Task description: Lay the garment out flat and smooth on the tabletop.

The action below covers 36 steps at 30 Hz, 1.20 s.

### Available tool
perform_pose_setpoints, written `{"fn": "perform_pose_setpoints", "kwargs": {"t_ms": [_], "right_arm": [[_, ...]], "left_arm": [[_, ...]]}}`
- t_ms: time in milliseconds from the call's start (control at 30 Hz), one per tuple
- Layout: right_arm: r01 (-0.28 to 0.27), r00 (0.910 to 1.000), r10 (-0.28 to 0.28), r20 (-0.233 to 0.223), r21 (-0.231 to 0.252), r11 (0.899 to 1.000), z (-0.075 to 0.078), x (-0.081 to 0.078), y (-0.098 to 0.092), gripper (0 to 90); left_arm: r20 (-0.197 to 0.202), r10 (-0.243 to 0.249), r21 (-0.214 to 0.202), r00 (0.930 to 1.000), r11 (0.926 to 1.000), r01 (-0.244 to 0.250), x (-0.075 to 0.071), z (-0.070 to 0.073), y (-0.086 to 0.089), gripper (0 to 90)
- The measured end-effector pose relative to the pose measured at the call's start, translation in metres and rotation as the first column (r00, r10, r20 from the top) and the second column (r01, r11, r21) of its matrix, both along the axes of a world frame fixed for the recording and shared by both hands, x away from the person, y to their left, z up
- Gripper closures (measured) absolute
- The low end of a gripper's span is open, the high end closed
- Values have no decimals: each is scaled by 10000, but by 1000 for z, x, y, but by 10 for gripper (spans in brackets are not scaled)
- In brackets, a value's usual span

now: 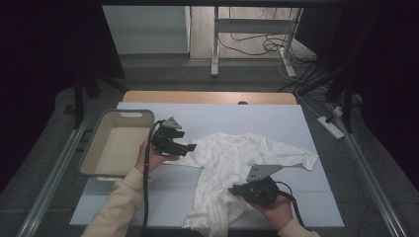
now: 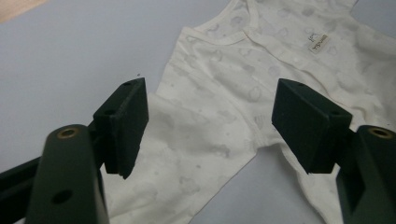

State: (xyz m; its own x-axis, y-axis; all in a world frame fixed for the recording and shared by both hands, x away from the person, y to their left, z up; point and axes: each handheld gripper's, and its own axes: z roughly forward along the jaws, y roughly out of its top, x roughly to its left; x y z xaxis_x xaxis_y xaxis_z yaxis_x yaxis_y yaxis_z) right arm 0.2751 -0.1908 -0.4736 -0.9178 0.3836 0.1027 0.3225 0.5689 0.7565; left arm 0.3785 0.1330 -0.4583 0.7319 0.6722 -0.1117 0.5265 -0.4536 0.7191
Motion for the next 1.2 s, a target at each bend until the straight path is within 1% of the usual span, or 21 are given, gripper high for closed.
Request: {"fn": "perform_pose_setpoints", "kwargs": {"t_ms": [167,200,267,400,500,567,667,700,733,767,867,967,1100,1200], "right_arm": [[49,10000,-49,79,-26,10000,-2,9,10,874],[30,10000,-29,91,-64,10000,-2,12,14,874],[-69,9999,70,89,-196,9998,-4,17,21,874],[-196,9998,191,-94,-496,9986,-12,27,38,862],[-232,9996,218,-201,-687,9974,-19,30,45,812],[-212,9996,197,-211,-746,9970,-21,30,45,764],[-5,10000,3,-72,-301,9995,-14,29,37,645],[214,9998,-214,35,-16,9998,-8,28,31,612],[290,9995,-291,80,133,9995,-5,28,27,600],[494,9987,-499,131,376,9981,0,27,20,591],[888,9956,-904,265,558,9945,9,23,3,582],[1296,9908,-1313,313,515,9902,8,18,-18,582],[1654,9854,-1650,410,-79,9862,-1,13,-39,581],[1692,9855,-1684,211,-431,9846,-10,10,-44,586]], "left_arm": [[56,-54,38,10000,10000,54,-1,1,-2,279],[58,-69,58,10000,10000,69,-1,1,-2,278],[63,-46,19,10000,10000,46,-1,1,-2,277],[40,-25,24,10000,10000,25,0,1,0,278],[32,25,-23,10000,10000,-25,0,0,1,278],[46,10,-12,10000,10000,-10,0,1,1,278],[59,-12,8,10000,10000,12,-1,1,1,278],[64,-14,8,10000,10000,14,-1,1,1,278],[71,-11,-2,10000,10000,11,-1,1,1,277],[70,-12,2,10000,10000,12,-1,1,1,278],[72,-24,18,10000,10000,24,-1,1,2,277],[83,9,7,10000,10000,-9,-1,2,2,278],[100,4,18,10000,10000,-4,-1,2,2,276],[94,8,7,10000,10000,-8,-1,2,2,276]]}}
